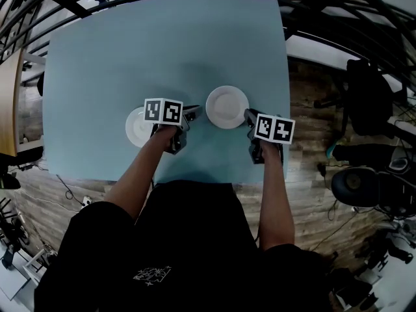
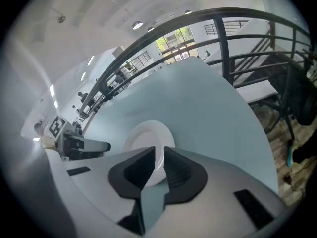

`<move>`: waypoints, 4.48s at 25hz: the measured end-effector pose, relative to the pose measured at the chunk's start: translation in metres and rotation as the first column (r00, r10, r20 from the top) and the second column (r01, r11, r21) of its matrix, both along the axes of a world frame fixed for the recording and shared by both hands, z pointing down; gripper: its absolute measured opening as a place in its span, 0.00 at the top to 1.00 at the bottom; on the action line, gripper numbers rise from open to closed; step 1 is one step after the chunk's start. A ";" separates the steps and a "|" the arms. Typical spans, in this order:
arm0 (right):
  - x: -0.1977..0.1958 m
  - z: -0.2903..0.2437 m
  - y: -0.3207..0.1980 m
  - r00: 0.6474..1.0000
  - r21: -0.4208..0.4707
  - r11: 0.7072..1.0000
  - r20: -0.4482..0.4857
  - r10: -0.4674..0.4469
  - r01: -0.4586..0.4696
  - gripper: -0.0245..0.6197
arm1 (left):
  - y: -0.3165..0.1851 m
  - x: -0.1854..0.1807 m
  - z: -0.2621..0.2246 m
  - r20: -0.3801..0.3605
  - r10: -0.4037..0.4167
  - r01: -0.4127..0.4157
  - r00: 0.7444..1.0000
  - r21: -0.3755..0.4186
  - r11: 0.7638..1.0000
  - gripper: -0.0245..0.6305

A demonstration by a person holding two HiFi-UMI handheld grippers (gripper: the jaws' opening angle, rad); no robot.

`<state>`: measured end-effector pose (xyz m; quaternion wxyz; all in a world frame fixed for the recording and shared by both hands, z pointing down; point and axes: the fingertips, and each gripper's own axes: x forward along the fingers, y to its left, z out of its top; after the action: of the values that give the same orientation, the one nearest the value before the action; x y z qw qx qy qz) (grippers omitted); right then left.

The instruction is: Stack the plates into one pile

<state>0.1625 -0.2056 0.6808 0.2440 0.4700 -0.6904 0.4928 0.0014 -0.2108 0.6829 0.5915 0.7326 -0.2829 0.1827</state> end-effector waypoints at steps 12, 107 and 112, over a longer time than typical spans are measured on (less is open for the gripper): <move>-0.068 -0.038 0.027 0.976 0.068 0.992 0.185 -0.117 0.106 0.95 | 0.033 -0.052 -0.037 -0.051 -0.084 0.088 0.995 0.084 0.993 0.94; -0.140 -0.015 0.037 0.953 -0.050 0.997 0.296 0.064 -0.051 0.90 | 0.037 -0.116 -0.014 -0.105 -0.166 0.161 0.980 -0.055 0.985 0.91; -0.095 -0.015 0.032 0.946 -0.048 0.988 0.287 0.153 -0.145 0.90 | 0.021 -0.070 -0.016 -0.091 -0.074 0.070 0.993 -0.044 0.997 0.91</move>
<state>0.0674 -0.1735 0.6657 0.1086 0.4404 -0.6745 0.5825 -0.0685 -0.1898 0.6668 0.6250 0.7173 -0.2778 0.1328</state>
